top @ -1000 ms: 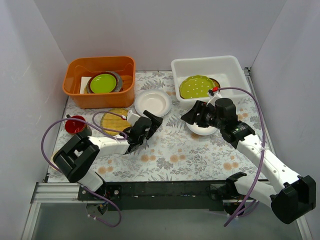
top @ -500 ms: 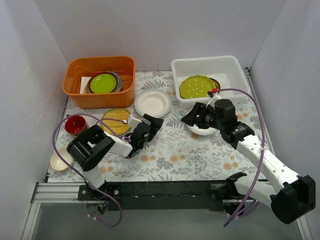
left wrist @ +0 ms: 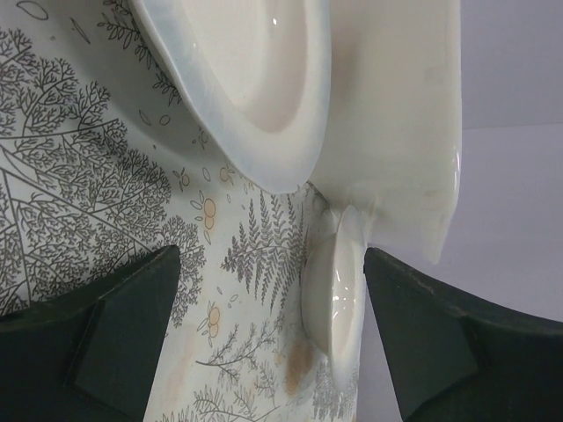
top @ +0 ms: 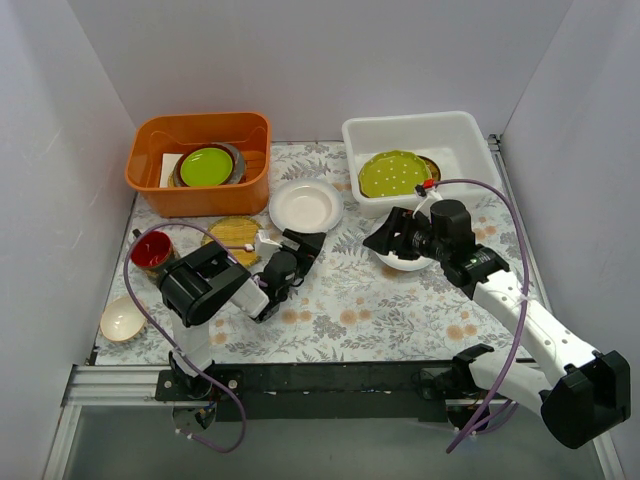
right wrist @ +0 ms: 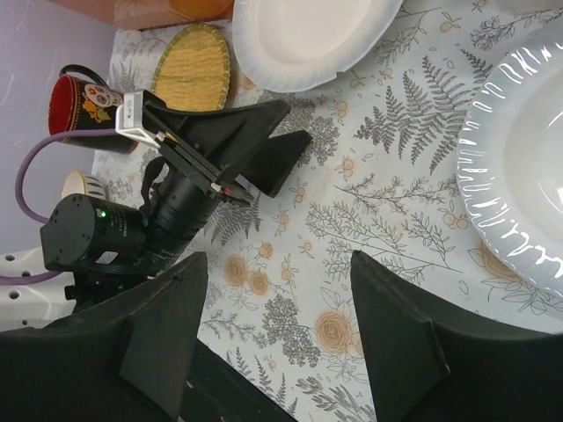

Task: Place the plates into the plastic bin on the countertop
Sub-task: Pick up the plate at the center of the board.

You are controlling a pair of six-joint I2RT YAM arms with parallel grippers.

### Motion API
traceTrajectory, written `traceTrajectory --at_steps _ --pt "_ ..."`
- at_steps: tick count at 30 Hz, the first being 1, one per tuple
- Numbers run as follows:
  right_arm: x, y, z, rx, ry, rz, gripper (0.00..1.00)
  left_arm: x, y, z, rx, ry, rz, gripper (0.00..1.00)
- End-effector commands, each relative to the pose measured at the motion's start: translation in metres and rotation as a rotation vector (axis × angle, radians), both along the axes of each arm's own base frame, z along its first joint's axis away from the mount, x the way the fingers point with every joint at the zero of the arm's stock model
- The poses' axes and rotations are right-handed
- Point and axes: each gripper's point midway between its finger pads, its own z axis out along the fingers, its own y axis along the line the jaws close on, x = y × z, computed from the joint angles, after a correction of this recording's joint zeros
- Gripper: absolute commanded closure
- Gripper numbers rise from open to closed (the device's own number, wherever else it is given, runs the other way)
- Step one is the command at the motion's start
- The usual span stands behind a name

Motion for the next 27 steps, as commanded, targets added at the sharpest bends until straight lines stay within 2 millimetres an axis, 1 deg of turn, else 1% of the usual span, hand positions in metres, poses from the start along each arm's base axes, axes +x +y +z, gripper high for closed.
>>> traceTrajectory --at_steps 1,2,3,4,6,7,8,9,11,12,13,15,16,17,19,20,23,26,27 --pt "-0.004 -0.004 -0.006 -0.007 -0.008 0.014 0.27 0.021 0.005 0.025 -0.489 0.117 0.201 0.15" --pt "-0.004 -0.004 -0.007 -0.007 -0.005 0.014 0.27 0.023 0.006 0.025 -0.482 0.114 0.211 0.15" --pt "-0.004 -0.004 -0.008 -0.009 -0.006 0.015 0.27 0.028 0.004 0.030 -0.484 0.107 0.217 0.15" --pt "-0.005 -0.005 -0.010 -0.012 -0.001 0.016 0.27 0.029 0.006 0.023 -0.459 0.128 0.236 0.16" --pt "-0.005 -0.006 -0.010 -0.011 -0.001 0.016 0.27 0.036 0.004 0.026 -0.450 0.127 0.250 0.16" --pt "-0.005 -0.006 -0.012 -0.013 0.004 0.016 0.27 0.037 0.005 0.018 -0.421 0.151 0.268 0.17" --pt "-0.005 -0.006 -0.012 -0.011 0.006 0.017 0.27 0.039 0.006 0.017 -0.411 0.155 0.282 0.17" --pt "-0.005 -0.006 -0.012 -0.011 0.006 0.020 0.27 0.045 0.004 0.021 -0.413 0.154 0.287 0.18" --pt "-0.005 -0.008 -0.015 -0.014 0.010 0.018 0.27 0.048 0.004 0.011 -0.394 0.183 0.293 0.19" --pt "-0.006 -0.008 -0.016 -0.014 0.014 0.019 0.27 0.052 0.006 0.012 -0.397 0.184 0.297 0.21" --pt "-0.006 -0.008 -0.016 -0.013 0.012 0.021 0.27 0.056 0.004 0.014 -0.407 0.182 0.295 0.23" --pt "-0.007 -0.009 -0.019 -0.015 0.018 0.019 0.27 0.061 0.003 0.010 -0.415 0.198 0.293 0.27" --pt "-0.007 -0.010 -0.020 -0.017 0.021 0.017 0.27 0.063 0.003 0.010 -0.419 0.203 0.294 0.32" --pt "-0.007 -0.011 -0.019 -0.020 0.017 0.017 0.27 0.064 0.003 0.008 -0.425 0.210 0.297 0.34" --pt "-0.008 -0.013 -0.022 -0.025 0.023 0.016 0.27 0.066 0.004 0.005 -0.431 0.215 0.299 0.41" --pt "-0.008 -0.014 -0.021 -0.025 0.020 0.013 0.27 0.067 0.004 0.005 -0.433 0.217 0.296 0.46" --pt "-0.009 -0.015 -0.024 -0.027 0.026 0.012 0.27 0.066 0.005 0.001 -0.437 0.228 0.294 0.54" --pt "-0.008 -0.015 -0.025 -0.025 0.030 0.012 0.27 0.065 0.006 -0.004 -0.445 0.242 0.297 0.58" --pt "-0.009 -0.015 -0.025 -0.024 0.030 0.014 0.27 0.066 0.006 -0.003 -0.451 0.240 0.295 0.63"
